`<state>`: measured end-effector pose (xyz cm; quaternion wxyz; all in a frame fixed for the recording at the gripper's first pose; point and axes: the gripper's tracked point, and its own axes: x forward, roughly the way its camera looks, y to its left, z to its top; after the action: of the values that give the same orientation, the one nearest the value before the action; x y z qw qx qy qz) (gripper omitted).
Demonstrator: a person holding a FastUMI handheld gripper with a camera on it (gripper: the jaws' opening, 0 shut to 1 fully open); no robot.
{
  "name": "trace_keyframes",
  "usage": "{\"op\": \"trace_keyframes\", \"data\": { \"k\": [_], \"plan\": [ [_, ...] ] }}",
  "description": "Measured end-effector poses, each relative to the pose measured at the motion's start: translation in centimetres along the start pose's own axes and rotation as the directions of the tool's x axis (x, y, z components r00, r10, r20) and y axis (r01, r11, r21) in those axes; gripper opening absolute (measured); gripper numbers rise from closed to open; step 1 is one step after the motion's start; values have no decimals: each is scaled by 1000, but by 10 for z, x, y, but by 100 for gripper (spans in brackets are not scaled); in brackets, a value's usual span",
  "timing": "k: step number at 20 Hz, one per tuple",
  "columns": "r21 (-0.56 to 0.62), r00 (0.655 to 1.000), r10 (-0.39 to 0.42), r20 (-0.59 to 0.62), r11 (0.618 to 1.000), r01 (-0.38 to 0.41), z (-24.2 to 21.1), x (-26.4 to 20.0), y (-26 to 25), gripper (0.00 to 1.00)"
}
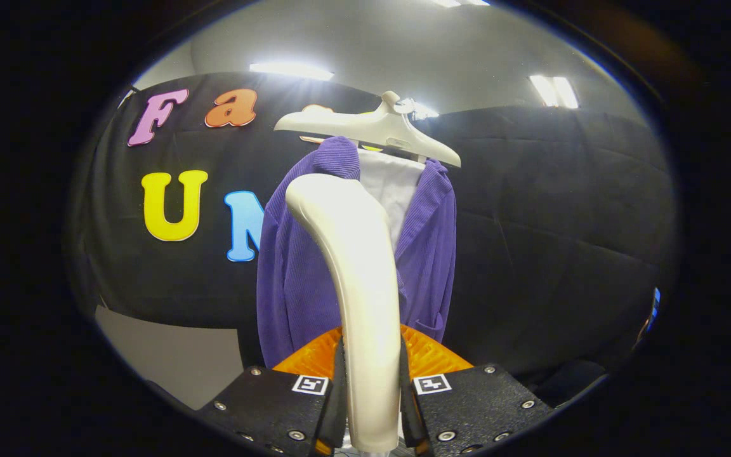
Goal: Iron the clothes twice with a garment steamer, once on the left side and once on the right side.
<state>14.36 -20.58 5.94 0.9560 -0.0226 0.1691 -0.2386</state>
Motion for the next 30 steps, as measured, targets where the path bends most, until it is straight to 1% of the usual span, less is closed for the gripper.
{"op": "trace_keyframes", "data": {
  "k": [3, 9, 14, 19, 22, 24, 30],
  "plan": [
    [9, 999, -45, -2, 999, 45, 3, 14, 1, 34],
    [-18, 994, -107, -3, 994, 107, 0, 43, 8, 34],
    [-64, 991, -134, -9, 989, 133, -12, 72, 7, 35],
    [-55, 989, -136, -55, 990, 133, -40, 87, 5, 35],
    [-45, 990, -134, -45, 990, 132, -52, 92, 4, 34],
    [-46, 989, -136, -64, 990, 133, -63, 95, 0, 34],
    [-58, 989, -123, -86, 991, 119, -77, 97, -3, 34]
  ]
}}
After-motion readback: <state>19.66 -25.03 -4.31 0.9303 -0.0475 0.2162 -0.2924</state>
